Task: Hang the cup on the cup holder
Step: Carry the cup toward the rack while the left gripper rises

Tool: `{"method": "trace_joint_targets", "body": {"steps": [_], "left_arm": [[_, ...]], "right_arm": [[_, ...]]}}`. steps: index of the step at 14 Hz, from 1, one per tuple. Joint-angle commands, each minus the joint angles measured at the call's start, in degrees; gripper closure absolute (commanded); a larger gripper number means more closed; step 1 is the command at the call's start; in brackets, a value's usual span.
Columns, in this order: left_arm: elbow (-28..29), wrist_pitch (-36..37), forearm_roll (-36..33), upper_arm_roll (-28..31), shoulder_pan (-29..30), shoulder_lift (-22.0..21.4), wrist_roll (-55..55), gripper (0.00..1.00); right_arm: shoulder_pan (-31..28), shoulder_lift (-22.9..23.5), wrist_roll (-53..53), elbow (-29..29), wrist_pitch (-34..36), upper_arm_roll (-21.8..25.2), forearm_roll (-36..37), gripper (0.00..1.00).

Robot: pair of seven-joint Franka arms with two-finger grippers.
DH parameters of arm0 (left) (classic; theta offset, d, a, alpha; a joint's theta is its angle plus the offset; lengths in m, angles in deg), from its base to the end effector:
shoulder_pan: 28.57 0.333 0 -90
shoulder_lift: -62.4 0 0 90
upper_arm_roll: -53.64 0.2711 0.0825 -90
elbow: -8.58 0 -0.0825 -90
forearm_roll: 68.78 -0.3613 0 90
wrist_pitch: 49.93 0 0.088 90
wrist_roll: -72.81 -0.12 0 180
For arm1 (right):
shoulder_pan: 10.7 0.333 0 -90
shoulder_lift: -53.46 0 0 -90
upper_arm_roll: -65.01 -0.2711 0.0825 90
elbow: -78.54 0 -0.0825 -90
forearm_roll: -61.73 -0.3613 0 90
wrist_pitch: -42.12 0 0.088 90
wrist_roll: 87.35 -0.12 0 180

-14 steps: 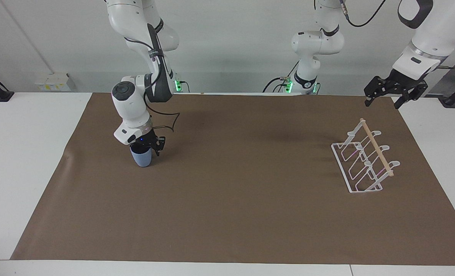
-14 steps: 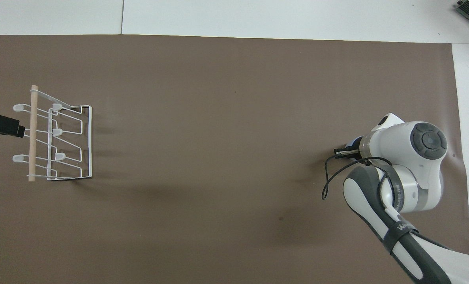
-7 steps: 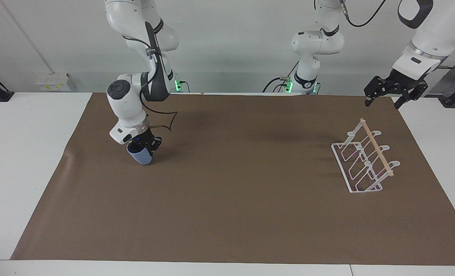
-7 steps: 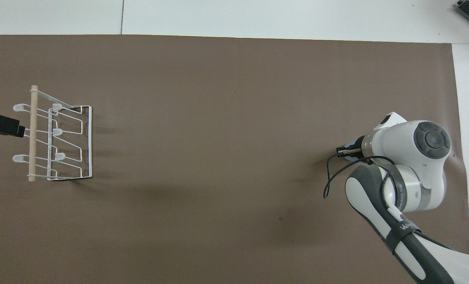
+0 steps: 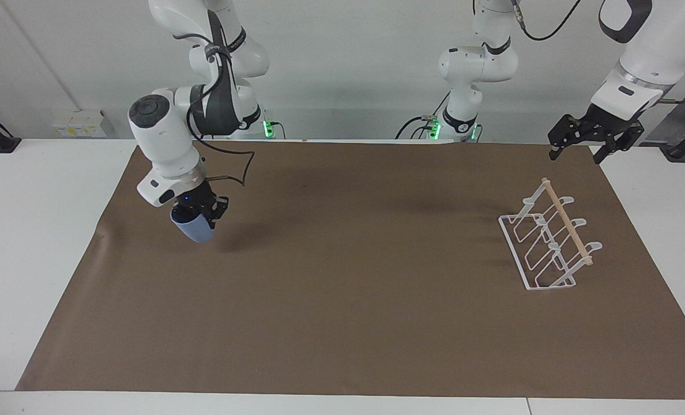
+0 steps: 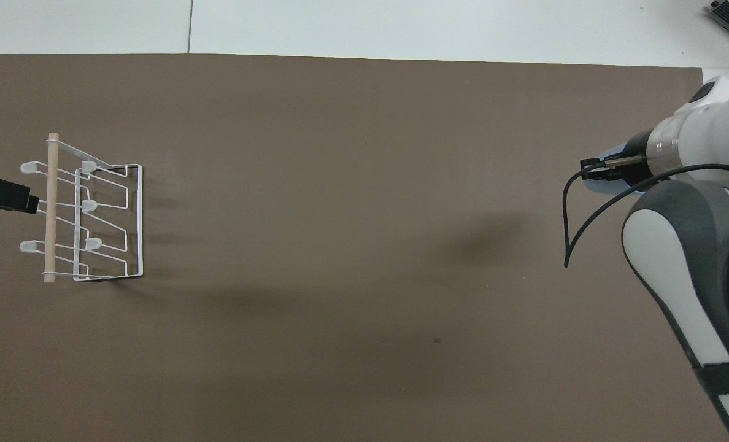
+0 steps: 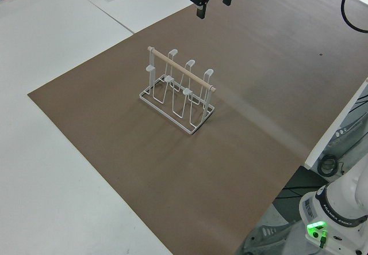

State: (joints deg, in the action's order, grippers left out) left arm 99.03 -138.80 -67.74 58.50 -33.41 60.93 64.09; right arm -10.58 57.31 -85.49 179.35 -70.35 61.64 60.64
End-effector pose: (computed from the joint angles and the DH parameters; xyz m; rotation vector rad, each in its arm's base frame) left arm 0.5231 -0.0015 0.5749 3.1121 -0.2373 -0.0007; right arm 0.5733 0.0358 0.4795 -3.1075 -0.1351 -0.2120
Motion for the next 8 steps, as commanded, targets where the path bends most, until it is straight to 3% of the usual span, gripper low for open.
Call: {"method": "trace_joint_targets", "body": {"steps": [1,4,8], "left_arm": [[1.31,-0.42,-1.13,0.23,-0.52,-0.99,-0.34,0.0],[1.4,-0.51,-1.13,0.32,-0.52,-0.99,-0.6,0.0],[1.4,-1.04,-1.04,0.23,-0.61,-0.9,-0.6,0.0]], "right_arm": [[-0.3,0.29,1.38,-4.38,5.66,-0.76,-0.84,1.0],[-0.21,-1.46,7.44,-4.84,9.62,-0.76,-2.84,1.0],[-1.17,-2.7,11.5,-4.75,17.61,-0.15,-17.49,1.0]]}}
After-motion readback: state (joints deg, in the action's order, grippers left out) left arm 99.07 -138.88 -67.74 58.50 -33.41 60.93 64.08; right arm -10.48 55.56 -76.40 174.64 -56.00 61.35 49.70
